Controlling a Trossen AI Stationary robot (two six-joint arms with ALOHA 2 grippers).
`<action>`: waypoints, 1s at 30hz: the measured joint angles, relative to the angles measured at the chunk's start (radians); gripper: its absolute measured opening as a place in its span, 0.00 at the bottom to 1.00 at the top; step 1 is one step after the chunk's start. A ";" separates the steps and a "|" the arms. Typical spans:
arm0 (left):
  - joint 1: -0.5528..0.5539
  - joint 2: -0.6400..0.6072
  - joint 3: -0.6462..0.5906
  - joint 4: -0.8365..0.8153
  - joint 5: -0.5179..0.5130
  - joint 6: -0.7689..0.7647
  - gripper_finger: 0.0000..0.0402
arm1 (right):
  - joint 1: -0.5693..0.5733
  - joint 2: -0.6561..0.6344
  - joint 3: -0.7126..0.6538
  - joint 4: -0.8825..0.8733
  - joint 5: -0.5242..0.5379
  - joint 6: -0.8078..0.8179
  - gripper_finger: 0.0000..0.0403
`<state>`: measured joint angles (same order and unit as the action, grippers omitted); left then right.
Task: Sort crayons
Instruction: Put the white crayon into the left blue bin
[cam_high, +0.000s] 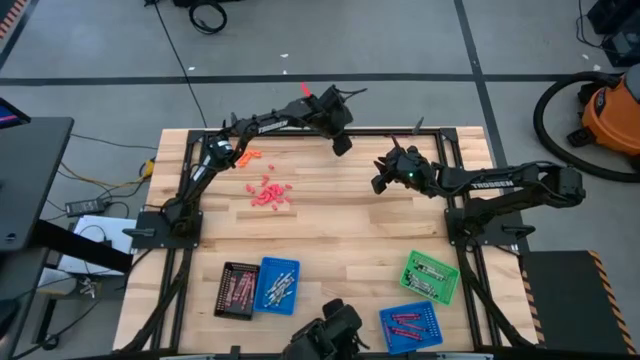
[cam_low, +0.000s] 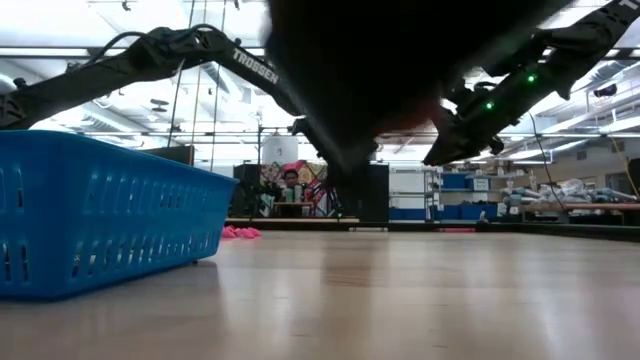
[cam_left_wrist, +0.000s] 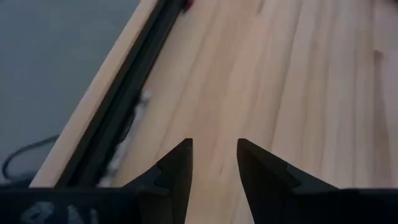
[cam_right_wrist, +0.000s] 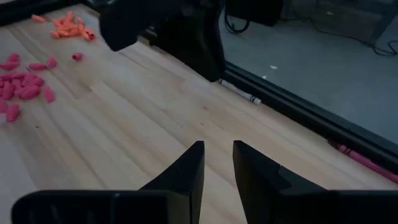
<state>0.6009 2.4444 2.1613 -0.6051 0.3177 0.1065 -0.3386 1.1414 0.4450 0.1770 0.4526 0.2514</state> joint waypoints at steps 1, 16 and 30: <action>0.001 0.004 0.008 -0.021 0.002 0.000 0.33 | 0.000 0.000 0.000 0.003 0.000 0.004 0.23; -0.010 -0.073 -0.145 -0.080 0.018 0.200 0.19 | -0.120 0.377 0.140 0.126 -0.062 0.163 0.23; -0.012 -0.467 -0.785 0.294 -0.049 0.152 0.12 | -0.142 0.696 0.461 0.125 -0.098 0.287 0.23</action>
<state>0.5893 1.9777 1.3763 -0.3114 0.2690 0.2581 -0.4808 1.8374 0.9056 0.3017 0.3549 0.5386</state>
